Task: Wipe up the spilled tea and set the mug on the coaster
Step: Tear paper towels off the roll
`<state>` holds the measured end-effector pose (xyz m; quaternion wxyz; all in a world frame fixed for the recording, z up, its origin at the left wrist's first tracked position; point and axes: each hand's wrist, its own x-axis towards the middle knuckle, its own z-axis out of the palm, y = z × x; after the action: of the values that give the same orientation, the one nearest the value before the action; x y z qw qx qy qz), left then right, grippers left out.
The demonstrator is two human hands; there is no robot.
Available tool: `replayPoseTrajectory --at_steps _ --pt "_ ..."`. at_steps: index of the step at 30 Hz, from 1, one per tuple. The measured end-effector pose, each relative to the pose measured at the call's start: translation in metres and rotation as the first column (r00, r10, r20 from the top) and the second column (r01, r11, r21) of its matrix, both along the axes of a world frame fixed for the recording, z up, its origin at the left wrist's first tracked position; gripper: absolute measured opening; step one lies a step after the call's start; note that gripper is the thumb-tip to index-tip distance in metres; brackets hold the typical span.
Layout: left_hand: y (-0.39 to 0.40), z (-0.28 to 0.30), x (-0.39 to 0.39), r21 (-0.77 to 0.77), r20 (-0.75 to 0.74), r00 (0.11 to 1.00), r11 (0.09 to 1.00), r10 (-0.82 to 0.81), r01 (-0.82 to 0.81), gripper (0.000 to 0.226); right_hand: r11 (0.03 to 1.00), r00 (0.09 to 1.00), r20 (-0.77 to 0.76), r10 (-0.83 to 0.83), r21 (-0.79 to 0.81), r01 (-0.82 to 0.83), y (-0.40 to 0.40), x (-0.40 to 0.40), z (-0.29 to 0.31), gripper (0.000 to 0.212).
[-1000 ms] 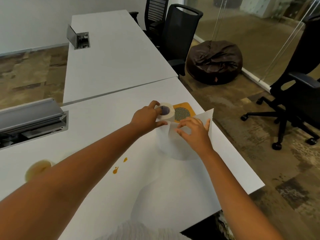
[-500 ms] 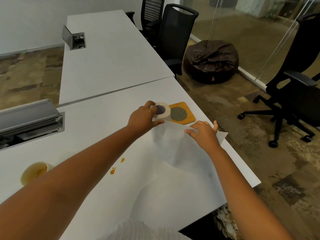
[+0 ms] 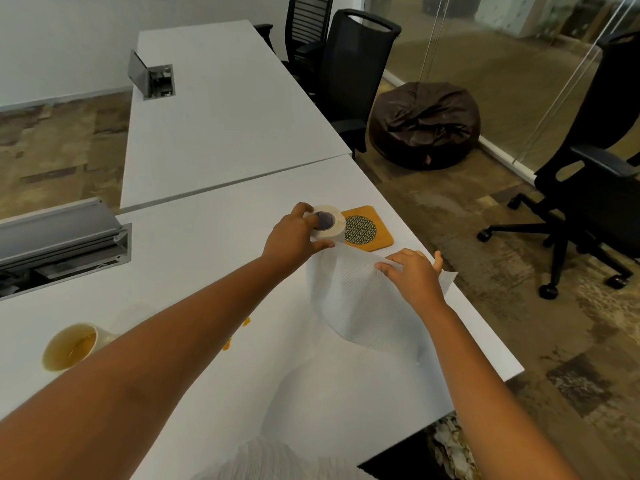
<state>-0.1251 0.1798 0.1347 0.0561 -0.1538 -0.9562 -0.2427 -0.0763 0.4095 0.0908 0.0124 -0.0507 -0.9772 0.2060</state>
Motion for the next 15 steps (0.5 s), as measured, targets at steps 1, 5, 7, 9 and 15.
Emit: replayPoseTrajectory --at_steps 1,5,7,9,15 --pt "0.0003 0.0003 0.0001 0.004 0.002 1.0 1.0 0.001 -0.001 0.051 1.0 1.0 -0.006 -0.009 -0.01 0.009 -0.0004 0.0003 -0.0002 0.043" --pt "0.0013 0.0019 -0.0001 0.011 0.019 1.0 1.0 0.002 -0.002 0.05 0.999 0.999 -0.034 -0.015 -0.034 0.014 0.0001 -0.0008 -0.0002 0.04" --pt "0.0019 0.0028 0.0001 0.016 0.025 1.0 1.0 0.002 -0.002 0.049 0.999 0.999 -0.038 -0.015 -0.029 0.014 0.0013 -0.0017 0.0004 0.04" --pt "0.003 0.0038 0.0005 0.018 0.029 1.0 1.0 0.0 -0.001 0.049 1.0 0.999 -0.03 -0.015 -0.021 0.015 0.0026 -0.0026 0.0007 0.04" --pt "0.0038 0.0066 0.0014 0.024 0.036 0.999 1.0 -0.005 0.004 0.049 1.0 0.999 -0.029 -0.027 -0.01 0.026 0.0023 -0.0031 0.0002 0.041"
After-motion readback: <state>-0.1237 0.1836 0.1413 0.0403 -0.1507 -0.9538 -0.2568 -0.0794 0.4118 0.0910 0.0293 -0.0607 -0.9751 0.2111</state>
